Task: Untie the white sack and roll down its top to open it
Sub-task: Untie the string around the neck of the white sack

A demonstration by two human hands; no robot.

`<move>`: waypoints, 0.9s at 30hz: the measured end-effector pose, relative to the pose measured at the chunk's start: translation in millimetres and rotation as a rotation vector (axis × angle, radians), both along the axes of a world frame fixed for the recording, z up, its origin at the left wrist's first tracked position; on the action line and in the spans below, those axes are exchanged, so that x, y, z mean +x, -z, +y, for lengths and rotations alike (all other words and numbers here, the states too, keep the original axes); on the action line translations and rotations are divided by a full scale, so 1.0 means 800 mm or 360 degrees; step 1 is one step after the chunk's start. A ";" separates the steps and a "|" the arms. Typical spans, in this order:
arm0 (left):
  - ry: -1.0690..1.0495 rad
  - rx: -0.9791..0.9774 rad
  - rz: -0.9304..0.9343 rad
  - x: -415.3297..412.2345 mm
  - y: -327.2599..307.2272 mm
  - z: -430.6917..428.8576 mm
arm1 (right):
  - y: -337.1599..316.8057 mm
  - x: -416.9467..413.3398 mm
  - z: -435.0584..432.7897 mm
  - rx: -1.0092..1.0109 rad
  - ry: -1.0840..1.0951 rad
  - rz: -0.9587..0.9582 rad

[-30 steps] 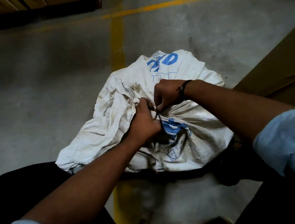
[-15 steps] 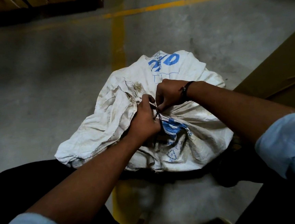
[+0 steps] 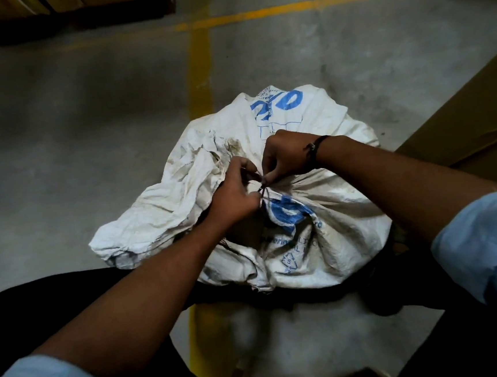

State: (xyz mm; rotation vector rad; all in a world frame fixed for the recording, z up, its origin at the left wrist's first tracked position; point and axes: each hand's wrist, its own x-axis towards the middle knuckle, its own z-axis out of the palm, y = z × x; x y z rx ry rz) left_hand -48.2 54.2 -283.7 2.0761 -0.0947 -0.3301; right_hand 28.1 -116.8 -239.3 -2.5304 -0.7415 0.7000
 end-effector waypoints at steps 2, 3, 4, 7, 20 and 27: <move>-0.0019 -0.0016 -0.0001 -0.002 0.001 0.001 | 0.000 0.001 0.000 -0.0010 0.0002 0.0004; -0.0003 0.0036 -0.0018 -0.004 0.003 0.001 | 0.000 0.001 -0.001 -0.0016 -0.0001 0.0012; 0.0020 0.0098 -0.0049 -0.005 0.006 0.002 | 0.000 0.001 -0.001 -0.0021 -0.0003 0.0020; 0.0080 0.0251 -0.0138 -0.004 0.008 0.004 | 0.000 0.002 -0.002 -0.0035 -0.0008 0.0037; 0.0045 0.0207 0.0029 0.005 -0.016 0.010 | -0.003 0.001 -0.005 -0.0007 0.0008 0.0061; 0.0147 0.0250 -0.0016 0.009 -0.022 0.016 | 0.000 0.002 -0.006 -0.0010 0.0013 0.0049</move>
